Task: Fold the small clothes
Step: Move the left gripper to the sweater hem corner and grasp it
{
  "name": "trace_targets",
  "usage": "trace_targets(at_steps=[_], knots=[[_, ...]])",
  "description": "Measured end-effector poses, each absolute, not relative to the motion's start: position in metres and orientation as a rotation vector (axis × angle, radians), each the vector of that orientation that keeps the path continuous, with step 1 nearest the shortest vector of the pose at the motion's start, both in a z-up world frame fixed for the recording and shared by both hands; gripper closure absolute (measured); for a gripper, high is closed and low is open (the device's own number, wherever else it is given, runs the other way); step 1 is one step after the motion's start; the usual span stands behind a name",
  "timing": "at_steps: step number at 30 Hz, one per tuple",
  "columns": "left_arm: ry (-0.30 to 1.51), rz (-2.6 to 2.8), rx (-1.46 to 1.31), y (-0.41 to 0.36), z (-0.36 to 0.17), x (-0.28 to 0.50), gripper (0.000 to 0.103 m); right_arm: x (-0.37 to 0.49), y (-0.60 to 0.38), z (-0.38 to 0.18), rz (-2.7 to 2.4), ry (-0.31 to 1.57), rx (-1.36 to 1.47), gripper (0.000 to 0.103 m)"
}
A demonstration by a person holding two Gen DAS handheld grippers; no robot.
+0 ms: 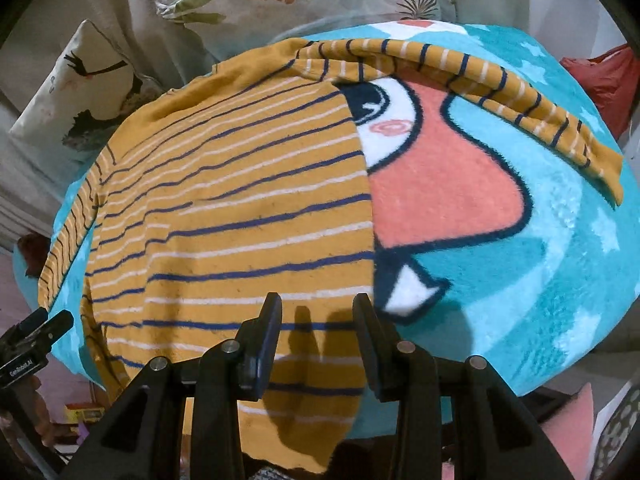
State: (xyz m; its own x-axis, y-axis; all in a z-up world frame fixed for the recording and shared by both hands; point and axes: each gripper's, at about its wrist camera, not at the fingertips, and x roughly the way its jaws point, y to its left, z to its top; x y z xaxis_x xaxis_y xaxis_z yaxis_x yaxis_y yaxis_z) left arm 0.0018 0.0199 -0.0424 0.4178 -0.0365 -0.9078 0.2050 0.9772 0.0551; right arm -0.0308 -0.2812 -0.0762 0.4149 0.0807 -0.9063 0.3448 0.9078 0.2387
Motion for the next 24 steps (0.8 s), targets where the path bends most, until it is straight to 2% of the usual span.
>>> trace_targets(at_steps=[10, 24], knots=[[1.117, -0.124, 0.173, 0.009, -0.038, -0.007, 0.0, -0.033, -0.281, -0.078, -0.142, 1.144, 0.393, 0.063], [1.19, -0.122, 0.152, 0.015, -0.063, 0.008, 0.0, -0.024, -0.279, -0.089, -0.152, 1.175, 0.391, 0.061]])
